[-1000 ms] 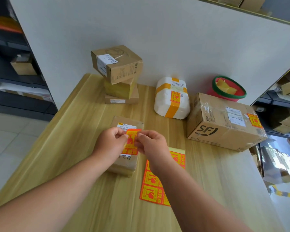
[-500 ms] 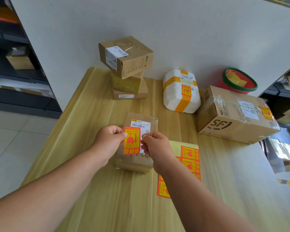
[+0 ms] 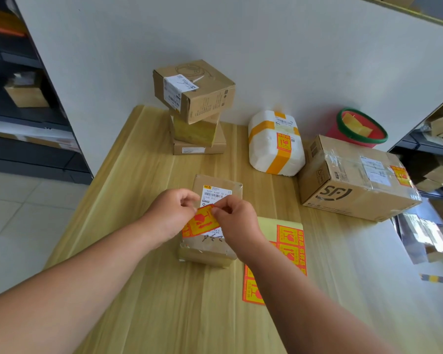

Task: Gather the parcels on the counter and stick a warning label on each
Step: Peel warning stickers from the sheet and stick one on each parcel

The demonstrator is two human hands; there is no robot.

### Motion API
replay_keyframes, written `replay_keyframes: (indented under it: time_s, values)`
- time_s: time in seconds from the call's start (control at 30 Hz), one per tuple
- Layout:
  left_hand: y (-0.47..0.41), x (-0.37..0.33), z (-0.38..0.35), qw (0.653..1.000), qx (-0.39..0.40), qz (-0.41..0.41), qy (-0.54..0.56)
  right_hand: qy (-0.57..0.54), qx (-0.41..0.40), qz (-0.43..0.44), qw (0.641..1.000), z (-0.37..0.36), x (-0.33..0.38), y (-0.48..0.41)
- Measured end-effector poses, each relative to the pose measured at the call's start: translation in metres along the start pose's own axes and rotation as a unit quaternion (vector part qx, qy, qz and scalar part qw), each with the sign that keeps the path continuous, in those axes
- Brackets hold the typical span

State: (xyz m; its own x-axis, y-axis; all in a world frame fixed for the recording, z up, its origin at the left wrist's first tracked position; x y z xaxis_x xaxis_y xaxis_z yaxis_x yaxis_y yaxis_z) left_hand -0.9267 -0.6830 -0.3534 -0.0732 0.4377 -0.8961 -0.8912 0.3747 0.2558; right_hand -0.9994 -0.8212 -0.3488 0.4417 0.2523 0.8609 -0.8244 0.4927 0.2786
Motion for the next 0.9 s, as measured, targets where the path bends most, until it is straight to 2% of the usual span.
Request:
replay_keyframes:
  time_s: [0.1,0.17,0.3,0.47,0.57,0.63,0.77,0.9]
  values:
    - [-0.001,0.006,0.012,0.994,-0.097,0.023,0.042,-0.183,-0.051,-0.114,0.975,0.008,-0.017,0.000]
    - [0.003,0.011,0.013,0.987,-0.129,0.051,0.078,-0.260,-0.063,-0.163,0.950,0.008,-0.025,0.002]
    - [0.012,0.018,-0.005,0.984,-0.088,0.106,0.116,-0.346,-0.068,-0.190,0.916,0.002,-0.029,0.006]
    - [0.013,0.017,-0.021,0.973,-0.067,0.139,0.169,-0.373,-0.051,-0.189,0.907,-0.007,-0.028,0.010]
    - [0.011,0.018,-0.018,0.973,-0.087,0.139,0.161,-0.367,-0.034,-0.192,0.910,-0.009,-0.028,0.011]
    - [0.008,0.017,-0.014,0.980,-0.083,0.120,0.132,-0.322,-0.040,-0.191,0.926,-0.006,-0.030,0.012]
    - [0.001,0.013,0.000,0.996,-0.066,0.062,-0.018,-0.167,-0.079,-0.104,0.977,0.013,-0.023,0.006]
    - [-0.003,0.005,0.008,0.988,-0.025,0.034,-0.146,-0.055,-0.043,-0.030,0.997,0.017,-0.003,-0.002]
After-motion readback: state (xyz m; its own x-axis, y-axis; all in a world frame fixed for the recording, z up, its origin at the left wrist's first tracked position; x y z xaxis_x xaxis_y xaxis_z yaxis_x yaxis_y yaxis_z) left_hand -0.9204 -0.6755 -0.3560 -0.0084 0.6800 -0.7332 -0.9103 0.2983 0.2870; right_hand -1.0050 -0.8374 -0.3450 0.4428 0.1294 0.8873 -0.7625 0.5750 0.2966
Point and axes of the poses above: each hand's wrist, its own y-axis away from the middle knuckle, its own z-axis out of the back of the hand, x = y × z, the point moved 7 cm from there along -y, towards the middle knuckle, and after that the axes turned 2 degrees about -x, right-handed, at the moved point
